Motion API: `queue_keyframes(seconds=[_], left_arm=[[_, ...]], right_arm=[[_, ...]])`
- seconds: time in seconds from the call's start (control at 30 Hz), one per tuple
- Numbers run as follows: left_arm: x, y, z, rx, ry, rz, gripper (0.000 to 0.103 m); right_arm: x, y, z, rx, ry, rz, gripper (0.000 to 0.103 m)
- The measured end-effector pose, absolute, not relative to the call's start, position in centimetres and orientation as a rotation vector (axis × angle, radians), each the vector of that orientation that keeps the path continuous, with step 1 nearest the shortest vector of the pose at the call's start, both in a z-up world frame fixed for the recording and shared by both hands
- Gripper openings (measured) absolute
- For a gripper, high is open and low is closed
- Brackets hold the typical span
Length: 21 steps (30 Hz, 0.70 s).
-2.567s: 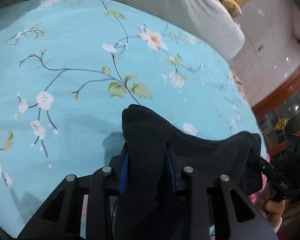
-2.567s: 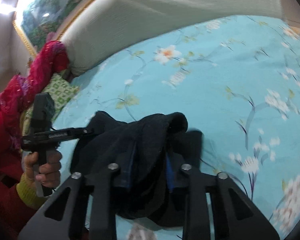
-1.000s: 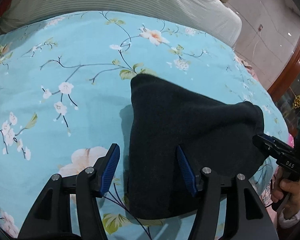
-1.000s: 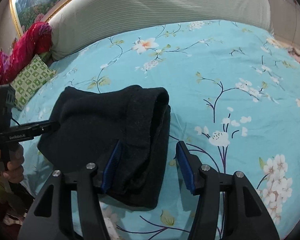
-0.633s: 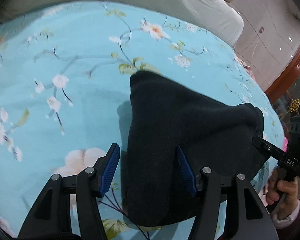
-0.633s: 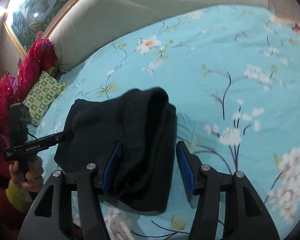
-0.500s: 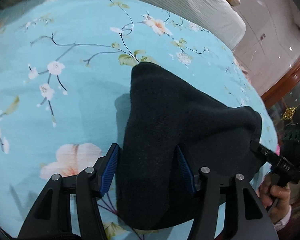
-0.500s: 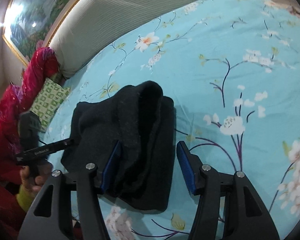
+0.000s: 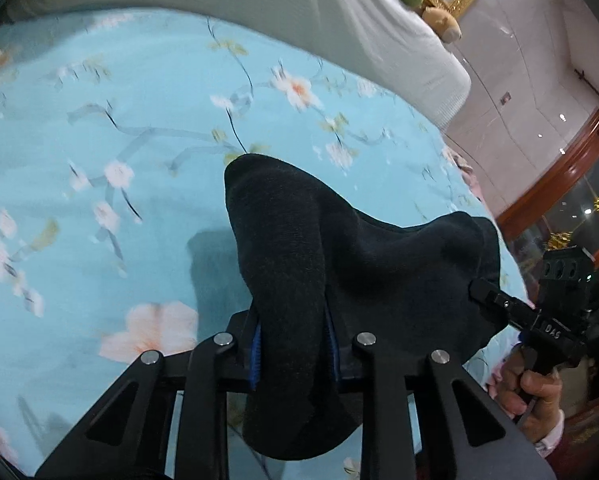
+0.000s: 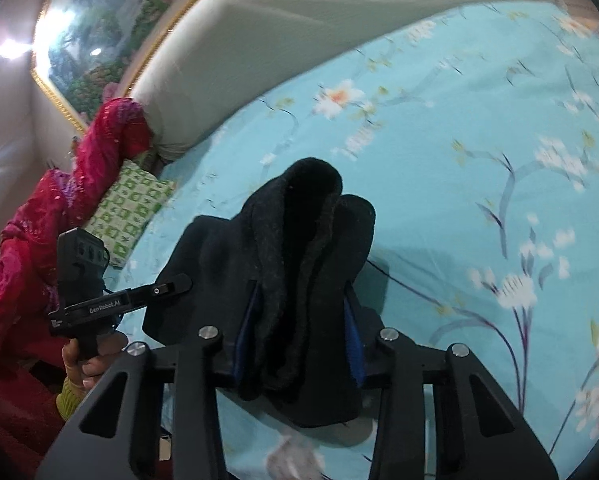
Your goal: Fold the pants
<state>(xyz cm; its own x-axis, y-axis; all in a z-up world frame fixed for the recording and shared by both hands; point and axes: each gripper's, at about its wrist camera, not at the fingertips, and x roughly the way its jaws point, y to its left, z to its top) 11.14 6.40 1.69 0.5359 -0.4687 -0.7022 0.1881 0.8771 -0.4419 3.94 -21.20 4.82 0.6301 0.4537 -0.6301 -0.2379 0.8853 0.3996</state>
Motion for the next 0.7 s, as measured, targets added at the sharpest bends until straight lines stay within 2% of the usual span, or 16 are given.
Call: queue_keyframes(seconds=[0.47,0.7], left_arm=[[11.6,13.1,6.7,-0.322,0.783,-0.239,0.024],[13.7,15.0,5.5,-0.316,0.798,-0.166,0.024]], right_arm=[[9.9,-14.1,7.3,0.215,0.742,0.550,0.040],[13.6,-11.7,5.7,0.205,0.780,0.562,0.040]])
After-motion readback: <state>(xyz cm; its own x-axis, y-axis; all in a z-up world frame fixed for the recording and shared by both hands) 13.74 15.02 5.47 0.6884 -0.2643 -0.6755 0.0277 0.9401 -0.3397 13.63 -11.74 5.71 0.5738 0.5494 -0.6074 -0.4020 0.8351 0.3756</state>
